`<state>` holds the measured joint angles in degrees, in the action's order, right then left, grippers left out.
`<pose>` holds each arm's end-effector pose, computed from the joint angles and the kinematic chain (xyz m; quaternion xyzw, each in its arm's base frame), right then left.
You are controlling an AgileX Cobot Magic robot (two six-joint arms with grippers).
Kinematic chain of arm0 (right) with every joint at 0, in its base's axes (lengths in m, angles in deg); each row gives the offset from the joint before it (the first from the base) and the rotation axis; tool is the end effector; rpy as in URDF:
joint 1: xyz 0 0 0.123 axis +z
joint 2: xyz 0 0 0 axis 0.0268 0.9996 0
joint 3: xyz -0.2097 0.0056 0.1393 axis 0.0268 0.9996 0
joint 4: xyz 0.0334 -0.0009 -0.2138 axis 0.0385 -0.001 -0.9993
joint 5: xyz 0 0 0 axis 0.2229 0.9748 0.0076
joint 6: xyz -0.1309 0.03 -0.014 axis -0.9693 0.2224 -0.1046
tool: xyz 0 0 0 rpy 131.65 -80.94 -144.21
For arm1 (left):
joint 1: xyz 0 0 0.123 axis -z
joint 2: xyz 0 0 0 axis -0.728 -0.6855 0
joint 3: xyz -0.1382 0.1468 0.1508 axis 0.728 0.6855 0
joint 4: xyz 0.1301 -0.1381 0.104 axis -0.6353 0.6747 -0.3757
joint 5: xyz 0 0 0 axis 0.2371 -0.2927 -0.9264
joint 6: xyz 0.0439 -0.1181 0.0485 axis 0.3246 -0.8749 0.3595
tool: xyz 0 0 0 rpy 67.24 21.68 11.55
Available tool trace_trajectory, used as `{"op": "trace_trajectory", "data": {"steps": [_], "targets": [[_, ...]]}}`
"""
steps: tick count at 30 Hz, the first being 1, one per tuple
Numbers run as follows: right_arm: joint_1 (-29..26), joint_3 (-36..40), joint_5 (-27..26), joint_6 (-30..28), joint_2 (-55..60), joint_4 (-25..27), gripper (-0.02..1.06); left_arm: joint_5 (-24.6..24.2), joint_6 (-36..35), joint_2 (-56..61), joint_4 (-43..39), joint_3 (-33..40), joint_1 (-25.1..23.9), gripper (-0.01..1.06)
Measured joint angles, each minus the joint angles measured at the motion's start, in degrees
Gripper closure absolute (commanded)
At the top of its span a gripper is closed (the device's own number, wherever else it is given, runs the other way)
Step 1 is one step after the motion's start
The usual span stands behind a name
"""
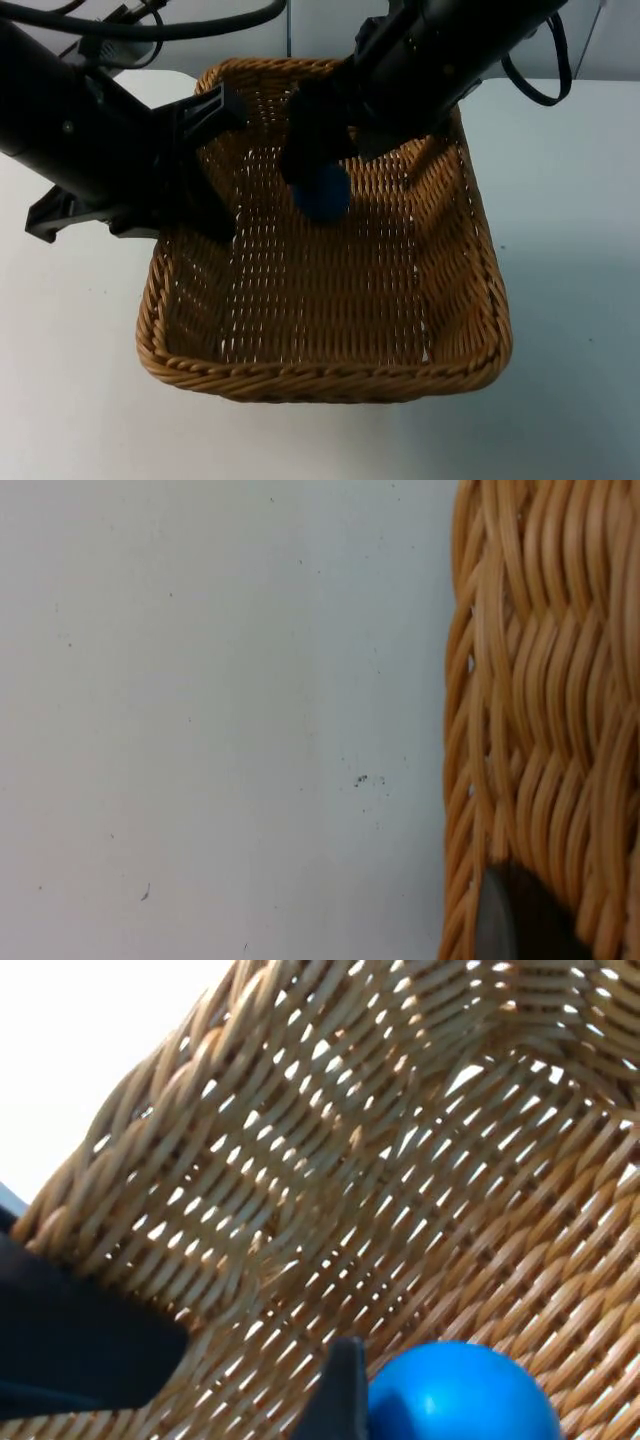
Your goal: Pick up the basket with the left hand and place the ball into the basket with the right hand.
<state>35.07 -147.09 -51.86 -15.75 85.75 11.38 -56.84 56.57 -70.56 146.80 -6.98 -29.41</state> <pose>0.3134 0.2430 0.1567 -0.3282 0.8994 0.1724 0.2315 0.2739 -0.1553 0.1361 -0.0142 0.9400 -0.3177 0.1239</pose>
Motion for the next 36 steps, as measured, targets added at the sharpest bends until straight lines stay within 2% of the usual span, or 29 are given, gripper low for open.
{"op": "trace_trajectory", "data": {"steps": [7, 11, 17, 27, 36], "targets": [[0.0, 0.0, 0.2, -0.1, -4.1, -0.6, 0.28, 0.5, 0.0, 0.0, 0.0, 0.0, 0.0, 1.05], [0.0, 0.0, 2.8, -0.1, -10.6, -4.0, 0.28, 0.7, 0.0, 0.0, 0.1, 0.0, 0.0, 1.05], [0.0, 1.1, 3.1, 0.6, -16.5, -7.2, 0.28, 0.9, 0.0, 0.0, 0.5, 0.0, 0.0, 1.05], [0.0, 13.8, 0.4, 2.2, -31.6, -9.2, 0.28, 1.4, 0.0, -0.9, 1.5, 0.0, 0.0, 1.05], [0.0, 22.7, 0.5, 5.1, -42.7, -9.5, 0.28, 3.6, 0.5, -5.3, 2.6, -2.0, 3.9, 1.05]]}}
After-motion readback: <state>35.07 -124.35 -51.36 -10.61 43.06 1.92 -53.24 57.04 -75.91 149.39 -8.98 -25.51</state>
